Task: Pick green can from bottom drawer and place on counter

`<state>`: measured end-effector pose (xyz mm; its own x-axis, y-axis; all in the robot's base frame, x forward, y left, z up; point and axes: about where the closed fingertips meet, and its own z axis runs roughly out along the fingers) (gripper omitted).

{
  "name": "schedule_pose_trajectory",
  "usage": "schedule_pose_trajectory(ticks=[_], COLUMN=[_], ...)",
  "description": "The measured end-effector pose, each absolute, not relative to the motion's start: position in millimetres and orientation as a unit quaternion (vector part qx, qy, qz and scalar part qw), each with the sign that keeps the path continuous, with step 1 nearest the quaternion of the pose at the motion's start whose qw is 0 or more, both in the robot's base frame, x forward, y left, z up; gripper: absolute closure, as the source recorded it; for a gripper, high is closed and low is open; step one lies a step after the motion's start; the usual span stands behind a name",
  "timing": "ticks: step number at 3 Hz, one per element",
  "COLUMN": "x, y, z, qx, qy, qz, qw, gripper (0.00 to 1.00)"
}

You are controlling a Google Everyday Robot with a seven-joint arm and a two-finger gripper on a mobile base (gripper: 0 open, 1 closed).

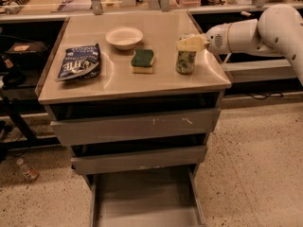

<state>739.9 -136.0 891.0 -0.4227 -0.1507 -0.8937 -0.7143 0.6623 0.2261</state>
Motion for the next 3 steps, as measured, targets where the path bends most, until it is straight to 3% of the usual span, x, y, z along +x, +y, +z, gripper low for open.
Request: schedule_pose_trajectory(ticks=[1, 2, 3], x=[741.8, 742.0, 742.0], y=[-136.9, -136.9, -136.9], z=[889.3, 889.2, 889.2], qx=[-0.276, -0.276, -0.276], qy=[0.777, 0.776, 0.776], qz=[0.309, 0.309, 0.309], qw=[0.474, 0.475, 0.475], gripper=[1.0, 0.84, 0.61])
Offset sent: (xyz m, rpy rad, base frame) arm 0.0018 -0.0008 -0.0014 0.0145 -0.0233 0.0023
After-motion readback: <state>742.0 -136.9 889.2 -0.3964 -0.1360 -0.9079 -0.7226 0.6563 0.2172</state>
